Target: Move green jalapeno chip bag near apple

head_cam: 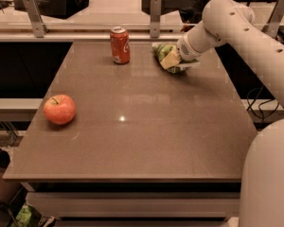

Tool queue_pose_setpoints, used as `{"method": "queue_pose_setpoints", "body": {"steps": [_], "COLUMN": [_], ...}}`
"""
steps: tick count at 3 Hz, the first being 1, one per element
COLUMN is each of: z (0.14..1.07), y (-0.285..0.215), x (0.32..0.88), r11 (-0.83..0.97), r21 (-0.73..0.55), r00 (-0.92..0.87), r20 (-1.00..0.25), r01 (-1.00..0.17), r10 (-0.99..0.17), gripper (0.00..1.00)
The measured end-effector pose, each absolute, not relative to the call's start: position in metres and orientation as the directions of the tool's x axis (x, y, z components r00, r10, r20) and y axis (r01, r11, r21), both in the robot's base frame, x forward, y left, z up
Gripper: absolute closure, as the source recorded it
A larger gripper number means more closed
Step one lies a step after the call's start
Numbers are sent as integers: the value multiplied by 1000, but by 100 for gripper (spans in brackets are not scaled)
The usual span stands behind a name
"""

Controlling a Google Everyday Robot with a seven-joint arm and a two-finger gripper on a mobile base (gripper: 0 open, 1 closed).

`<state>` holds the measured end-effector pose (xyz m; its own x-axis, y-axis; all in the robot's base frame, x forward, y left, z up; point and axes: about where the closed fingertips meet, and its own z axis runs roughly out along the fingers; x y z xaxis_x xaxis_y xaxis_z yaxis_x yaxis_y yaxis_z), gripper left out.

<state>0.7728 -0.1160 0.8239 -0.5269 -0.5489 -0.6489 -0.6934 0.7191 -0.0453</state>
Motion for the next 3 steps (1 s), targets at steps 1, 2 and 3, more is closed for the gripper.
{"method": "queue_pose_setpoints", "body": {"steps": [1, 2, 3], "z": [828, 828, 828], "y": [-116, -116, -116], "x": [773, 773, 773], "r11": [719, 719, 719], "r21": [-45, -45, -45], "r00": [-527, -527, -527], "r20": [-649, -649, -649], "r01": [-694, -694, -694], "r10": [-549, -549, -549], "gripper": [100, 100, 100]}}
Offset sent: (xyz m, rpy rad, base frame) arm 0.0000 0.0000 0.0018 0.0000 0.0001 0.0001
